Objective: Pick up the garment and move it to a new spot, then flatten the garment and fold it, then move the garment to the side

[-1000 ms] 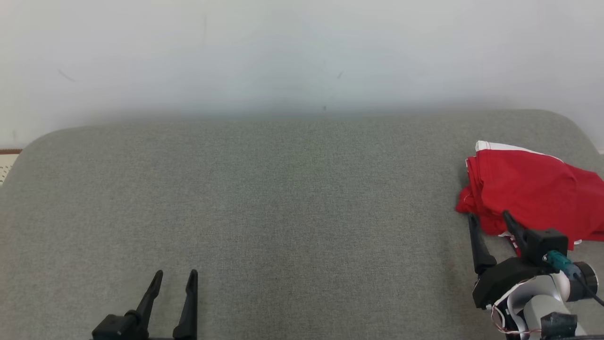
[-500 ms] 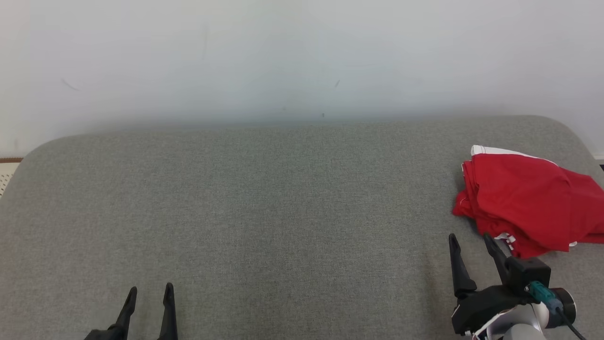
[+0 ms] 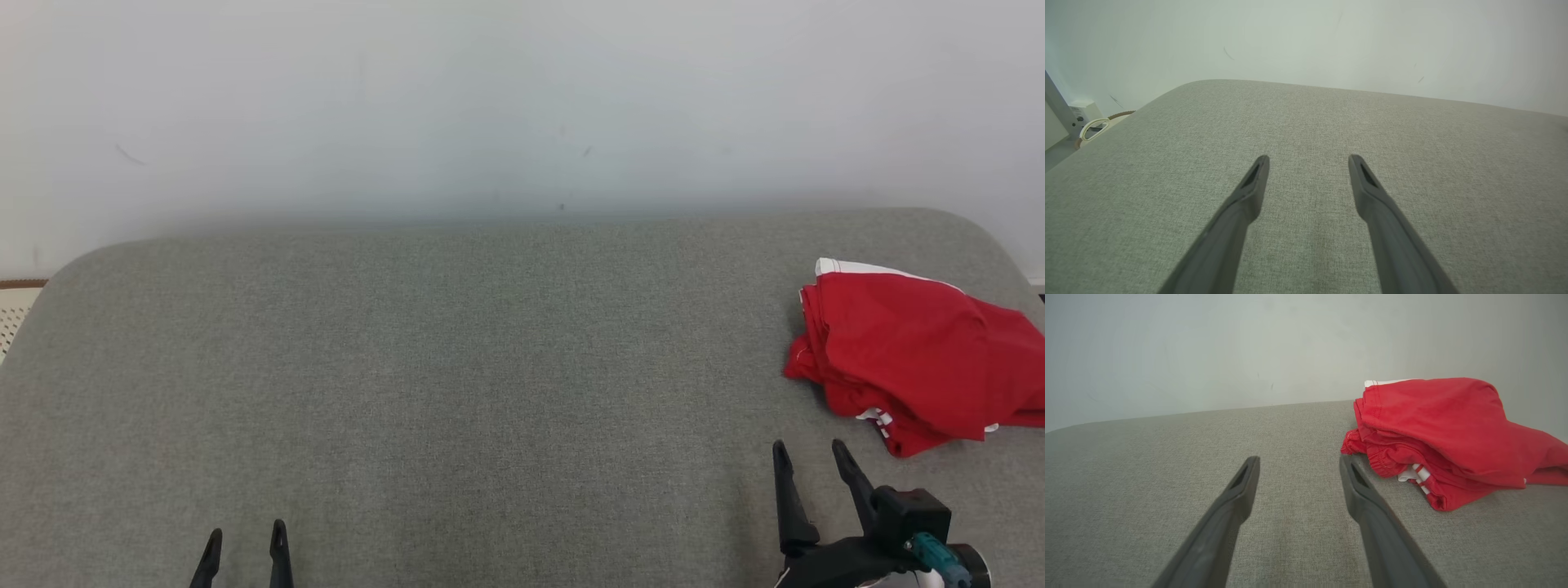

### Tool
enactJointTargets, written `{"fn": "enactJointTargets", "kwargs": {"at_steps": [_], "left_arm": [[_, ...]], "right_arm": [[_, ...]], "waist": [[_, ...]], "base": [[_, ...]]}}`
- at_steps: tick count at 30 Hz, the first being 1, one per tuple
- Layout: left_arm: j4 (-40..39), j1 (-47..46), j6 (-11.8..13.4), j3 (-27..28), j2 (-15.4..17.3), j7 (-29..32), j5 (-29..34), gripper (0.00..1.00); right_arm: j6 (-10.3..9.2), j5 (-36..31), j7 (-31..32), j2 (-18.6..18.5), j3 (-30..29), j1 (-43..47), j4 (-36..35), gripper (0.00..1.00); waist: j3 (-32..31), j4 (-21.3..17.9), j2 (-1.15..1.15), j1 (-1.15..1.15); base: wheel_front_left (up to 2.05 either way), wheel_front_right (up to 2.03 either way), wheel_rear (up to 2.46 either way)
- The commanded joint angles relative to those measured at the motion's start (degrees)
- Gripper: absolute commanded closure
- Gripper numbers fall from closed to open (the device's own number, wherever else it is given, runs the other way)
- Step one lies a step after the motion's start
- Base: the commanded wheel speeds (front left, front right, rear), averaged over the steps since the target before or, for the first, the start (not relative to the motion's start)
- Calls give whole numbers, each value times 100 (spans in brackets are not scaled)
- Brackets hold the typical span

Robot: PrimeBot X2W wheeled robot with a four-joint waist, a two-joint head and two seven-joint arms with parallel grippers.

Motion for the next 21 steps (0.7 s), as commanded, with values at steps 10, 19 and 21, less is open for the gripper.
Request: {"fn": "enactJointTargets", "kwargs": {"at_steps": [10,19,21], "left_arm": [[112,146,-50,67,6,-1,8,0],[144,141,-97,67,5,-1,-70,0],[143,147,-99,61,5,-1,-76,0]], "right_arm": [[1,-108,0,96,111,224,-158,0],[1,-125,0,105,104,281,-302,0],[1,-78,0,97,145,285,-300,0]], "waist": [[-17,-13,0,0],[0,-38,0,0],[3,-38,0,0]], "base": [[0,0,0],[0,0,0],[0,0,0]]}}
